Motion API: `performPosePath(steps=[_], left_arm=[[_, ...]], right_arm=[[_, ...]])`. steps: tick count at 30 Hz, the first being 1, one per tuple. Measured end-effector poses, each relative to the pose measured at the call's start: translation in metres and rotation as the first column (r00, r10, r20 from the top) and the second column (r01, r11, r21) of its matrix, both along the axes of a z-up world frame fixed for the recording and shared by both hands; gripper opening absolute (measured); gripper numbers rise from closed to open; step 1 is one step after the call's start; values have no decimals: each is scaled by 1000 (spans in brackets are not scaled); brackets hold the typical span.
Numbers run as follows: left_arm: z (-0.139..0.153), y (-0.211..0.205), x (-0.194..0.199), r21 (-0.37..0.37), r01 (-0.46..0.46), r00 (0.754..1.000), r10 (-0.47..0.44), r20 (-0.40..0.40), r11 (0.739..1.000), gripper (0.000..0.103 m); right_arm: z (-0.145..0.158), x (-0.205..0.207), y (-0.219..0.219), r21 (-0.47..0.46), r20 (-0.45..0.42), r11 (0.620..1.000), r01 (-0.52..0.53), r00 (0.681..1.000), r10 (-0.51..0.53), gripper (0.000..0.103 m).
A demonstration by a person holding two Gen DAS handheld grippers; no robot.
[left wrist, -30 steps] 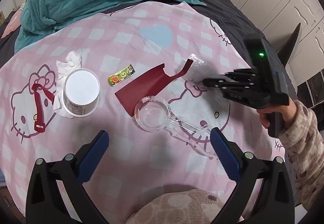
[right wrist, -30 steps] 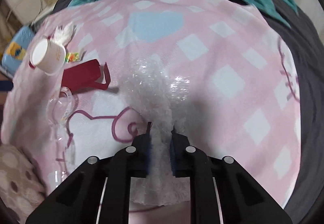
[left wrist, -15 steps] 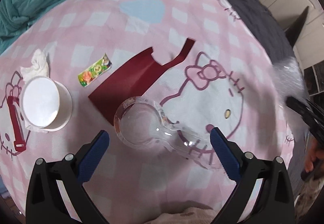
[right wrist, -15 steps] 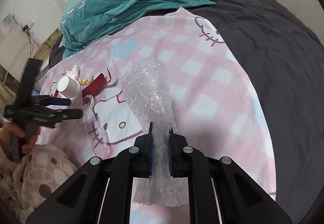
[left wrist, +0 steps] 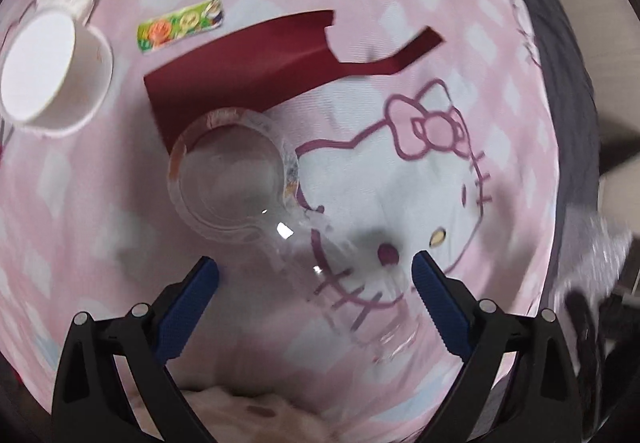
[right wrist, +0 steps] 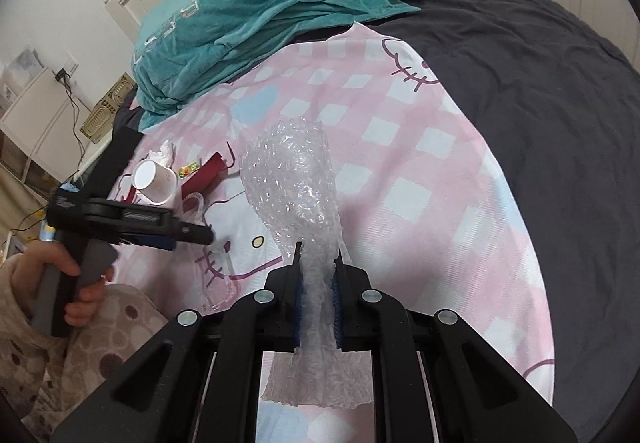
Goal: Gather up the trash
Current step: 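Lift the bubble wrap with the right tool while the left tool grasps the clear plastic tray, then carry the clear tray and bubble wrap over the wastebasket with both tools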
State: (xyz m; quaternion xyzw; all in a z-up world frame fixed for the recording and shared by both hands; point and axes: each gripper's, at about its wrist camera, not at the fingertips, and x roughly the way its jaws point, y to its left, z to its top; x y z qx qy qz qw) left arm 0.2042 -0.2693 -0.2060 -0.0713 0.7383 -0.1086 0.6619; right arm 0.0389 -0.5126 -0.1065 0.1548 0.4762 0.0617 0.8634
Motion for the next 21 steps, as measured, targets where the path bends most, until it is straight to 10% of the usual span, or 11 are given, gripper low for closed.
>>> performPosePath(steps=[8,13,21], left_arm=[[-21,-16,-2,151,-162,985,153,75,975,94],[-6,-23,-10,135,-96,988,79,129,986,44],[14,-2,-23,-68,-87,990,94,107,994,19]], right_arm=[[-1,-13,-5,26,-3,1000,-1,1000,1,10],[-3,-24,-12,71,-12,997,13,1000,-12,11],[9,-37,-18,71,14,997,30,999,-31,11]])
